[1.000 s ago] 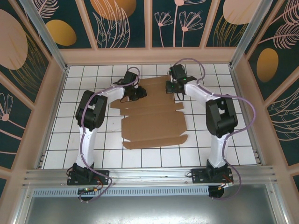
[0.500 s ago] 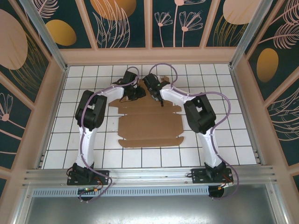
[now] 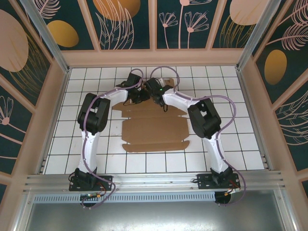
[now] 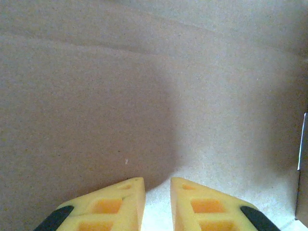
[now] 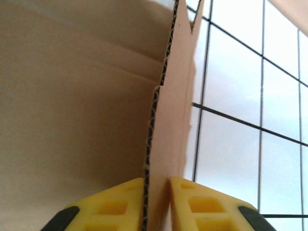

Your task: Fold the paper box

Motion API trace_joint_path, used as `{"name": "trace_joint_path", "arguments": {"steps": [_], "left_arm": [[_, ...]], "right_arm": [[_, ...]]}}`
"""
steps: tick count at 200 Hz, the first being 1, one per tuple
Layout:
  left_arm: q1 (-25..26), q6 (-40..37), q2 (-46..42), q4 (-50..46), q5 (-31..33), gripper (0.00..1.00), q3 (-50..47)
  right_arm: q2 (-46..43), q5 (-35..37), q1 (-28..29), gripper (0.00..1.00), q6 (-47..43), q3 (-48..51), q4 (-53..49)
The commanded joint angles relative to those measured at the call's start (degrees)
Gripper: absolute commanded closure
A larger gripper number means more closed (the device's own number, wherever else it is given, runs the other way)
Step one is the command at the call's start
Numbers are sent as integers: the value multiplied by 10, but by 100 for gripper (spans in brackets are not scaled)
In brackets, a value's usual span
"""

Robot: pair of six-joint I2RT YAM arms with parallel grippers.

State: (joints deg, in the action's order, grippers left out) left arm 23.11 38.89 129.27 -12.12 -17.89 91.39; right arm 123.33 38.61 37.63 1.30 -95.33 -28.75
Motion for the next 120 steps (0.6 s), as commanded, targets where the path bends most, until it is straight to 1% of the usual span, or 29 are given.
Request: {"name": "trace_joint_path", "arguments": {"steps": [1,22,37,60,80,94,107,120], "left_arm": [[-5,3,20,-36,30,78,-16],[-6,3,20,-37,33,78,-17],[-6,4,21,-37,31,79,-15],[-6,4,23,-36,29,79,-14],[-6,5,23,-36,29,79,-14],[-6,5,24,-35,29,79,-15],[-6,5,25,-35,28,79,-14],[-6,6,25,-35,27,79,-16]], "right_arm": [[-52,6,-29,89,-14,40,28],[-54,28,-46,94,-27,61,28],[-41,60,-45,94,-48,66,32],[4,121,-37,94,-89,63,39],[43,184,-24,93,-145,67,77],[64,214,-18,92,-175,66,102],[67,219,-14,90,-189,66,122],[55,198,-16,86,-171,62,117]]}}
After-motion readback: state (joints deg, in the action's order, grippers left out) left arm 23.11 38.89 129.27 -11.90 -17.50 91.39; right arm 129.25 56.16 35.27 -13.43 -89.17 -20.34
